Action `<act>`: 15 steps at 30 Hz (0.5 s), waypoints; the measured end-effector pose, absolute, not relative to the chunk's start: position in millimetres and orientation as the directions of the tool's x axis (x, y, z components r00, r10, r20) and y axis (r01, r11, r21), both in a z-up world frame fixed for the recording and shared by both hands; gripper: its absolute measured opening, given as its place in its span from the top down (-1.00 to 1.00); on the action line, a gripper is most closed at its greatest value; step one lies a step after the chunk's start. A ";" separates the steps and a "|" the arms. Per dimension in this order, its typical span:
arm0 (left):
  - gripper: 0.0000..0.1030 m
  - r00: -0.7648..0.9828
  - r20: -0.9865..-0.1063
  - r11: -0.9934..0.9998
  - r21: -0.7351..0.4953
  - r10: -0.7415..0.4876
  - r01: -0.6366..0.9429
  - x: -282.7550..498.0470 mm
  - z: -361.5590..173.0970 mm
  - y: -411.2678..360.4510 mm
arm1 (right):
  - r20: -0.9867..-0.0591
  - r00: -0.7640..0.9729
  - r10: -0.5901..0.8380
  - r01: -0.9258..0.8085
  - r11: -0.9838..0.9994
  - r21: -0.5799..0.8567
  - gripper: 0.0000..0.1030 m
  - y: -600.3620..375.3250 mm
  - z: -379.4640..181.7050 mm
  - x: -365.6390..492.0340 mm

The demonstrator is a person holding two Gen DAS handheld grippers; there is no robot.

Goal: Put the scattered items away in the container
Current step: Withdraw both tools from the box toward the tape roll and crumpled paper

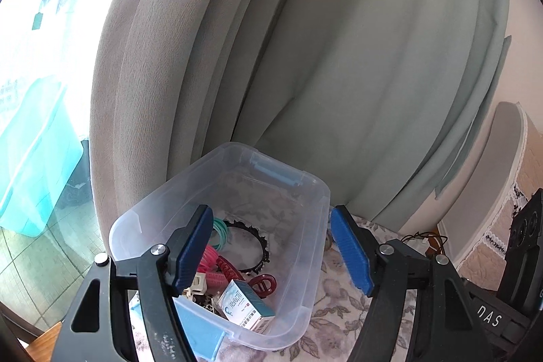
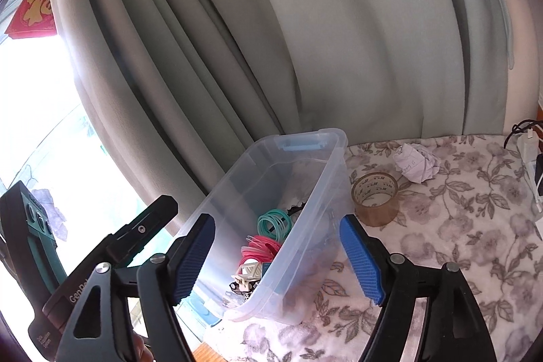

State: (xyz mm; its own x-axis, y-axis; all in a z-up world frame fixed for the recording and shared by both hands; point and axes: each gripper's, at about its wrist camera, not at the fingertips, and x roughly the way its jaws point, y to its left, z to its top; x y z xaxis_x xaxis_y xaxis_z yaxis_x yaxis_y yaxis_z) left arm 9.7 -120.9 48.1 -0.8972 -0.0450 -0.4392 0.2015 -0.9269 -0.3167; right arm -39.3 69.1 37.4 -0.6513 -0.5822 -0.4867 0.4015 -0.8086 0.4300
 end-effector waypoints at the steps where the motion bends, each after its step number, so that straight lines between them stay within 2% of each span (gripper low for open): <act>1: -0.42 -0.899 -0.437 -0.932 -0.308 -0.041 0.193 10.8 50.6 -115.1 | -0.483 -0.660 -0.576 0.394 -0.812 0.431 -0.58 73.5 39.1 -36.8; 15: -0.43 -0.912 -0.410 -0.977 -0.189 -0.015 0.101 14.9 69.1 -35.1 | -0.382 -0.761 -0.524 0.332 -0.821 0.464 -0.68 151.0 56.6 -8.5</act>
